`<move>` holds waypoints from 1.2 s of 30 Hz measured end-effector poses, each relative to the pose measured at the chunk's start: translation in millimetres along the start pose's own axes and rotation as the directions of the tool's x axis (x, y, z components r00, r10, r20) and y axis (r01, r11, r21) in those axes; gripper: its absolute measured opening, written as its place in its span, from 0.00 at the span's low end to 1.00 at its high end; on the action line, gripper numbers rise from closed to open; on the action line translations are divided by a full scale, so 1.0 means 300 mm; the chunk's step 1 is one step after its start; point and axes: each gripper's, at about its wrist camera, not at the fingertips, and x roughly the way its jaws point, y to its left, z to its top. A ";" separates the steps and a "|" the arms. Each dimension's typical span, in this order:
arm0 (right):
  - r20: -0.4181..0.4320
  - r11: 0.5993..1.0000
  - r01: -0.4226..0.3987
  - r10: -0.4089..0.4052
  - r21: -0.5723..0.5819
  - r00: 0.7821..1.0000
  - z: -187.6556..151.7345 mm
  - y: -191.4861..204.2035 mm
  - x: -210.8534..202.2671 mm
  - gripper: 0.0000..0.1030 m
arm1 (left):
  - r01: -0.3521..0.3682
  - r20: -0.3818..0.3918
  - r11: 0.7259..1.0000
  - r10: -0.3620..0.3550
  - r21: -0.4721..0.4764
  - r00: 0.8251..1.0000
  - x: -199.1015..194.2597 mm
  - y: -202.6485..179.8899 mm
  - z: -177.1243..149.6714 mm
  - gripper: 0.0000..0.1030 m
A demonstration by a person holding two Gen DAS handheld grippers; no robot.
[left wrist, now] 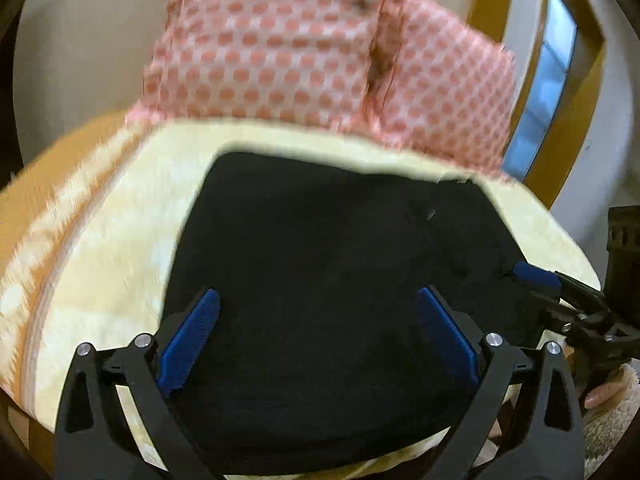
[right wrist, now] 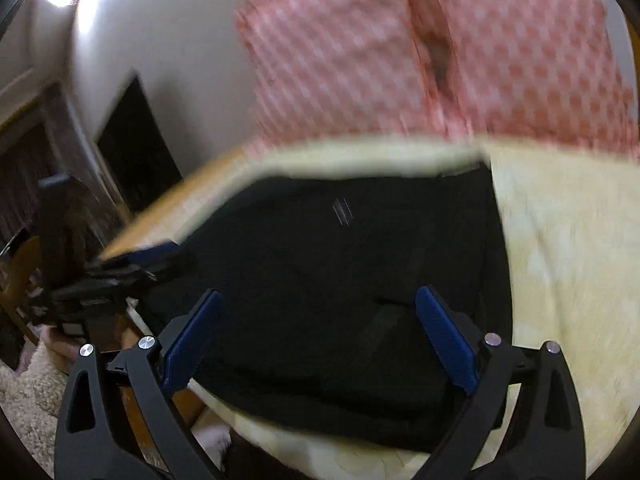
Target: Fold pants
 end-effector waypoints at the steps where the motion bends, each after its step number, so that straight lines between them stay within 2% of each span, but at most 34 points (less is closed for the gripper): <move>1: -0.003 1.000 -0.001 0.001 -0.024 1.000 -0.004 0.003 -0.008 0.96 | 0.026 -0.002 1.000 -0.026 -0.010 1.000 0.013 0.015 -0.013 0.96; 3: -0.029 1.000 -0.009 0.008 -0.027 1.000 0.001 0.000 -0.017 0.96 | 0.040 0.014 0.999 -0.040 0.002 0.999 0.010 0.023 -0.023 0.96; 4: -0.022 0.999 -0.044 0.044 0.006 0.999 0.022 -0.018 -0.035 0.96 | 0.049 0.023 0.999 -0.049 0.006 0.999 0.005 0.028 -0.033 0.97; 6: 0.039 0.991 -0.096 0.093 0.089 0.995 0.070 -0.067 -0.082 0.96 | 0.077 0.041 0.997 -0.077 0.005 0.996 -0.007 0.040 -0.046 0.97; 7: 0.095 0.983 -0.093 0.078 0.159 0.992 0.114 -0.127 -0.112 0.96 | 0.091 0.050 0.996 -0.091 0.004 0.995 -0.010 0.047 -0.049 0.98; 9: 0.115 0.969 -0.073 0.047 0.237 0.992 0.168 -0.199 -0.106 0.96 | 0.113 0.067 0.994 -0.113 0.003 0.991 -0.015 0.058 -0.054 0.98; 11: 0.054 0.948 -0.041 0.026 0.317 0.998 0.221 -0.298 -0.049 0.91 | 0.124 0.078 0.992 -0.124 0.006 0.989 -0.013 0.058 -0.053 0.98; 12: 0.032 0.944 -0.036 0.027 0.328 0.999 0.231 -0.317 -0.028 0.84 | 0.126 0.081 0.992 -0.126 0.009 0.989 -0.012 0.058 -0.049 0.98; 14: -0.033 0.935 -0.024 0.038 0.353 0.999 0.245 -0.356 0.035 0.82 | 0.128 0.084 0.992 -0.129 0.019 0.988 -0.016 0.054 -0.054 0.98; 19: -0.118 0.941 -0.003 0.045 0.339 0.992 0.234 -0.361 0.132 0.80 | 0.137 0.093 0.990 -0.139 0.031 0.986 -0.018 0.056 -0.058 0.98; 21: -0.115 0.948 0.001 0.037 0.320 0.993 0.233 -0.358 0.131 0.78 | 0.137 0.096 0.990 -0.140 0.035 0.985 -0.019 0.054 -0.061 0.98; 23: -0.119 0.953 0.005 0.033 0.303 0.992 0.224 -0.352 0.130 0.71 | 0.137 0.099 0.990 -0.141 0.043 0.985 -0.020 0.053 -0.065 0.98; 24: -0.124 0.951 -0.025 0.066 0.308 0.990 0.218 -0.350 0.137 0.57 | 0.136 0.101 0.990 -0.140 0.045 0.985 -0.020 0.053 -0.065 0.98; 25: -0.118 0.956 -0.019 0.056 0.294 0.991 0.213 -0.343 0.134 0.55 | 0.133 0.102 0.990 -0.137 0.049 0.985 -0.020 0.050 -0.067 0.98; 28: -0.113 0.969 -0.017 0.047 0.248 0.992 0.220 -0.327 0.130 0.54 | 0.127 0.106 0.990 -0.133 0.056 0.985 -0.022 0.047 -0.070 0.98; 31: -0.112 0.958 -0.039 0.073 0.284 0.991 0.224 -0.353 0.144 0.54 | 0.131 0.106 0.990 -0.136 0.055 0.985 -0.026 0.047 -0.065 0.98; 33: -0.104 0.960 -0.047 0.079 0.277 0.991 0.227 -0.353 0.147 0.53 | 0.155 0.095 0.988 -0.157 0.027 0.983 -0.032 0.055 -0.054 0.98; 36: -0.070 0.981 -0.060 0.074 0.186 0.995 0.236 -0.299 0.115 0.35 | 0.252 0.104 0.964 -0.243 -0.089 0.964 -0.076 0.124 0.018 0.98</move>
